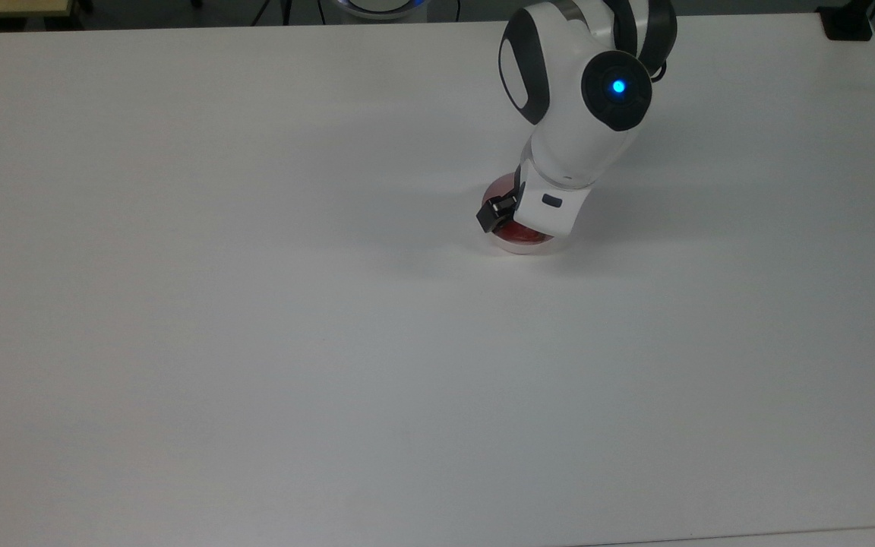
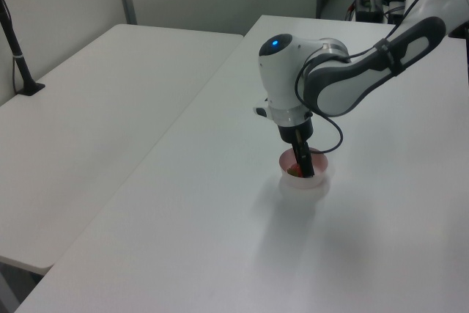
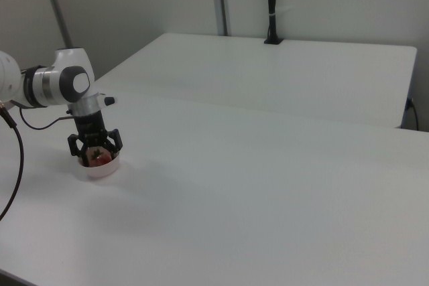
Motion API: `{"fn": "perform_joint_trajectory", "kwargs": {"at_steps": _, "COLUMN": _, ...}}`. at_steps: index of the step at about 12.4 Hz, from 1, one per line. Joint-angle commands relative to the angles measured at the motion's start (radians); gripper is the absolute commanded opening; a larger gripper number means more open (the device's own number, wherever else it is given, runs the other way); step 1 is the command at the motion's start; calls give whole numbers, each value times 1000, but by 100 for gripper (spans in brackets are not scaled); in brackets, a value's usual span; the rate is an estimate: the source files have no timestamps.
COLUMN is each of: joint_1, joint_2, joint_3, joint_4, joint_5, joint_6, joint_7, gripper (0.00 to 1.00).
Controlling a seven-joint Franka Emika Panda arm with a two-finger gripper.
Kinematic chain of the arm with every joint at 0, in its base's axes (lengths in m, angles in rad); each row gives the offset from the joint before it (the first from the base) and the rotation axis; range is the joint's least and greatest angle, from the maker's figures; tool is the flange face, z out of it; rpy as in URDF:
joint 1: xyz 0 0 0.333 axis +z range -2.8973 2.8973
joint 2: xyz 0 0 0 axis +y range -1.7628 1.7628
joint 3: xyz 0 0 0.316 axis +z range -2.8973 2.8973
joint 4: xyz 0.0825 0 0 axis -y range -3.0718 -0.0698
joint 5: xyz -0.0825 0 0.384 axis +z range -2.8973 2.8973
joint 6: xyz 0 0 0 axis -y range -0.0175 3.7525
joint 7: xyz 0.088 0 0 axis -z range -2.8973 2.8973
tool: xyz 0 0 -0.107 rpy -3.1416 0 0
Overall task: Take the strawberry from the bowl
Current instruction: 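Lower the gripper into the bowl around the red strawberry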
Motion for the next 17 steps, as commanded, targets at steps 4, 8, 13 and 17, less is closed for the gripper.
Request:
{"fn": "perform_joint_trajectory", "kwargs": {"at_steps": 4, "joint_1": 19, "joint_2": -3, "joint_3": -11, "joint_4": 0, "joint_5": -13, "joint_6": 11, "joint_7": -18, "gripper": 58}}
{"fn": "perform_joint_trajectory", "kwargs": {"at_steps": 8, "joint_1": 13, "joint_2": -32, "joint_3": -11, "joint_4": 6, "joint_5": -3, "joint_6": 8, "joint_7": -8, "gripper": 53}}
{"fn": "perform_joint_trajectory", "kwargs": {"at_steps": 13, "joint_1": -7, "joint_2": -98, "joint_3": -22, "joint_4": 34, "joint_5": 20, "joint_6": -2, "joint_7": -2, "gripper": 55}}
{"fn": "perform_joint_trajectory", "kwargs": {"at_steps": 17, "joint_1": -1, "joint_2": -84, "joint_3": -10, "joint_4": 23, "joint_5": 18, "joint_6": -5, "joint_7": -11, "gripper": 66}}
